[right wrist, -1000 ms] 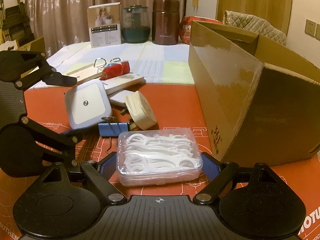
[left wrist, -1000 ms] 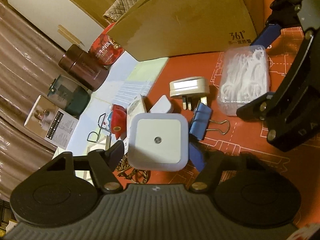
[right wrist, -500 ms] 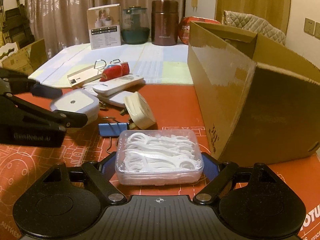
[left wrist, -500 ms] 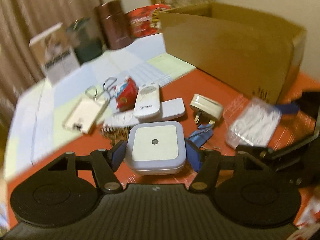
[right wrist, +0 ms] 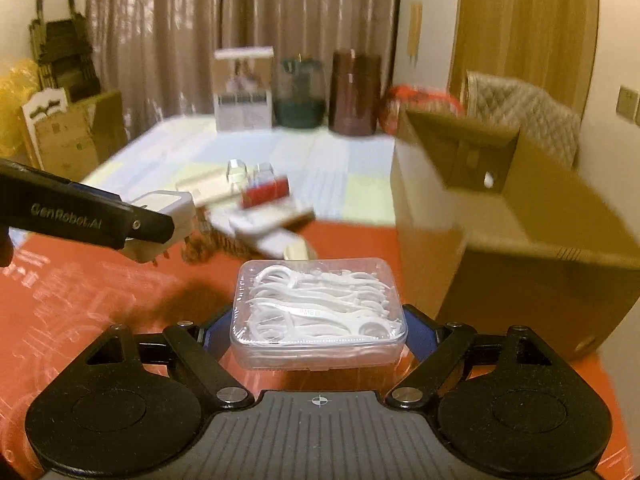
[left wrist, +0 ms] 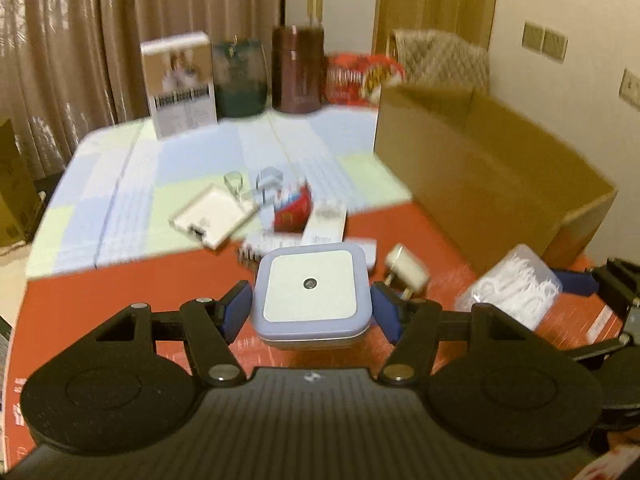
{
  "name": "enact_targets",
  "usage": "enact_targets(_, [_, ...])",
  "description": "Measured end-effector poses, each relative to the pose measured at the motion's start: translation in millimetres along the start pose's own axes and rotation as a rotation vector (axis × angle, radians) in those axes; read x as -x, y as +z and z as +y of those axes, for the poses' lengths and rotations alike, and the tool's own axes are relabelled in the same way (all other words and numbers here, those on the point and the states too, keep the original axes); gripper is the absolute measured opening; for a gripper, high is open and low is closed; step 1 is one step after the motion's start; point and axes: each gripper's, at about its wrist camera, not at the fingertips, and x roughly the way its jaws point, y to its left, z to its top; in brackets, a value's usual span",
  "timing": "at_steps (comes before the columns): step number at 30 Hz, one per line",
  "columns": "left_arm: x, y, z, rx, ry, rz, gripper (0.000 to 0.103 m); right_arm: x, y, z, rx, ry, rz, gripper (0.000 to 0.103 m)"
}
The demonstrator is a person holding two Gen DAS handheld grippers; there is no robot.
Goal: Organize rigid objects
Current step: 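Grasp the floss box with the right tool while the left tool grasps the night light, then carry both into the cardboard box and open both tools to release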
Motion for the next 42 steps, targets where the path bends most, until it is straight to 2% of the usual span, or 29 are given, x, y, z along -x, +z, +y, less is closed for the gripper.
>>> enact_targets(5, [28,39,-21,-0.013,-0.024,-0.078,0.061,31,31,-17,-0.011,-0.023,-0.099,0.083])
enact_targets(10, [37,75,-59,-0.026,-0.087,-0.129,0.061,51,64,-64,-0.026,-0.084,-0.157,0.083])
enact_targets(14, [27,94,-94,-0.023,-0.161,-0.128,0.061,46,81,-114,-0.047,-0.124,-0.099,0.083])
enact_targets(18, [7,103,-128,-0.032,-0.215,-0.103,0.061,31,82,-162,-0.113,-0.151,-0.023,0.083])
enact_targets(23, [-17,103,-162,-0.062,-0.243,-0.065,0.061,23,75,-192,-0.139,-0.15,0.022,0.083])
enact_targets(32, [-49,100,-183,-0.088,-0.235,-0.02,0.061,14,66,-214,-0.181,-0.133,0.051,0.083])
enact_targets(34, [-53,99,-185,-0.082,-0.241,-0.027,0.061,13,65,-216,-0.187,-0.13,0.053,0.083])
enact_targets(36, [-54,99,-186,-0.073,-0.234,-0.042,0.069,11,65,-217,-0.192,-0.128,0.055,0.083])
enact_targets(42, [-44,100,-179,-0.055,-0.215,-0.061,0.07,9,64,-219,-0.204,-0.121,0.057,0.083])
